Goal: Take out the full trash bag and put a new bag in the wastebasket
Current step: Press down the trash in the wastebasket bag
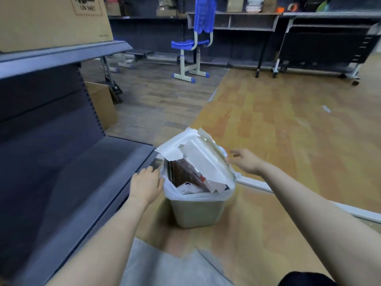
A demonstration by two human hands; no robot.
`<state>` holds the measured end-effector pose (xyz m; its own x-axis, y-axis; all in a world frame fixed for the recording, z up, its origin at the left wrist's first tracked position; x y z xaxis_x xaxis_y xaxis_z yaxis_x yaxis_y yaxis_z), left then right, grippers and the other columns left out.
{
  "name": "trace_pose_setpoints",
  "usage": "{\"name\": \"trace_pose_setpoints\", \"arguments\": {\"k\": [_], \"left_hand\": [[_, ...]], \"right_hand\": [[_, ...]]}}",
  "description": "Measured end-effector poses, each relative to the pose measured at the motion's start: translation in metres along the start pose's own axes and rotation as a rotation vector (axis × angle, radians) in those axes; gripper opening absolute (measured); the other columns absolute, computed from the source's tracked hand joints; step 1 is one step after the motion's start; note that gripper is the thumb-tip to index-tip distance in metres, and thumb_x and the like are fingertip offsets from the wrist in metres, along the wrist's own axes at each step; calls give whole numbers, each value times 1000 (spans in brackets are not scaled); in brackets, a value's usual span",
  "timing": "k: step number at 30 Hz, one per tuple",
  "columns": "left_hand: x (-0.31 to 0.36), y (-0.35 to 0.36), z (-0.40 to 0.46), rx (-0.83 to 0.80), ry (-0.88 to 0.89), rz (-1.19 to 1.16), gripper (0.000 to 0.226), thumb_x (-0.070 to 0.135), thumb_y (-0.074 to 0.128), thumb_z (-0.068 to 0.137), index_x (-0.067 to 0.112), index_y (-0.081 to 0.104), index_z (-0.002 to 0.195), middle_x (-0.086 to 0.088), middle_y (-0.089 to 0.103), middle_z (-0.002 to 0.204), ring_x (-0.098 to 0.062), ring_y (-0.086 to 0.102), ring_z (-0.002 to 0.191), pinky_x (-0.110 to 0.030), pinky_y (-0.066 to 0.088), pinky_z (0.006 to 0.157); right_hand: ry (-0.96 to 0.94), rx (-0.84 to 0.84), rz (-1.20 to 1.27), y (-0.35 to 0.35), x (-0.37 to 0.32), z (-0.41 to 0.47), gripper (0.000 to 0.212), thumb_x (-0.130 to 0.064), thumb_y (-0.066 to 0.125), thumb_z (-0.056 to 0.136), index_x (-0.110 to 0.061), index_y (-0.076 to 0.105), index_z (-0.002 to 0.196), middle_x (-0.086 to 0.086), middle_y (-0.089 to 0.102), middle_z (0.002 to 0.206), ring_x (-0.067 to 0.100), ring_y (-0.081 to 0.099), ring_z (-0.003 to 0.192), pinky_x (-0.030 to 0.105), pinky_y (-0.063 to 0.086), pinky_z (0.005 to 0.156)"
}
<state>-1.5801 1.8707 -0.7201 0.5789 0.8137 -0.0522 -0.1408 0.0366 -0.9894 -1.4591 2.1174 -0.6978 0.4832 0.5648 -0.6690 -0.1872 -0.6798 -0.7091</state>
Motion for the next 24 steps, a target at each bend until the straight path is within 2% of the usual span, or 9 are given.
{"name": "trace_pose_setpoints", "arguments": {"k": [4,6,9,12,15,17,19,21,24], "left_hand": [[1,13,-20,-50,-210,-192,44,42,30,99,11,53,122,-8,55,120,-26,56,110,-36,45,85],[-14,31,-27,-114,-449,-459,50,44,30,99,6,51,124,-14,55,124,-32,54,113,-37,44,88],[-20,58,-32,-197,-647,-831,59,46,32,98,-2,48,127,-22,54,129,-36,52,117,-38,42,93],[-19,61,-30,-213,-656,-880,59,43,33,98,-5,43,131,-23,51,132,-37,50,119,-39,41,95],[-12,57,-23,-216,-635,-921,53,39,34,99,-5,45,127,-23,54,128,-36,53,116,-38,41,92],[-4,53,-18,-214,-595,-961,47,35,36,99,-5,52,118,-23,60,119,-35,57,109,-36,43,88],[4,50,-14,-206,-542,-988,37,31,38,100,-2,55,105,-20,62,110,-33,59,106,-34,43,84],[8,50,-14,-218,-518,-991,36,33,39,99,-1,53,105,-18,61,114,-33,57,109,-32,42,85],[10,50,-16,-229,-477,-901,52,38,38,98,-2,45,129,-20,54,129,-33,53,116,-33,43,90]], "right_hand": [[-19,98,128,11,2,-18,46,-36,49,94,-8,49,130,2,54,126,22,50,117,33,40,93],[-9,161,166,10,7,-25,35,-33,42,97,-9,53,120,7,57,114,25,52,110,34,40,85],[35,203,94,7,20,-37,48,-34,34,100,0,44,133,17,49,136,30,45,126,35,35,99],[-9,216,63,6,29,-43,62,-47,33,97,-9,29,145,11,33,150,24,31,139,35,27,109],[-120,179,153,9,11,-48,83,-57,51,86,-20,15,151,0,16,157,16,18,144,34,21,113],[-173,129,141,19,-6,-45,108,-64,66,70,-23,7,151,-5,7,158,13,11,146,35,19,115],[-217,104,26,31,-18,-39,127,-70,69,56,-26,-1,151,-7,0,158,13,4,147,37,19,116],[-230,92,-60,43,-21,-31,127,-65,73,60,-27,-9,150,-5,-4,159,15,0,147,39,21,116],[-238,110,-77,50,-20,-24,116,-56,72,69,-32,-9,149,1,12,157,22,16,144,40,31,109]]}}
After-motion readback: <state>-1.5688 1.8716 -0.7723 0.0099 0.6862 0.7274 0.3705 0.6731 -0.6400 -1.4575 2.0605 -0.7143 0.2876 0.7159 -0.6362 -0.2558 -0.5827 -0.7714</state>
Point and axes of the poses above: each hand's wrist, its own z-axis towards the middle knuckle, its own y-axis out of the palm, x = y × z, the point moved 10 cm from there along z, towards the middle knuckle
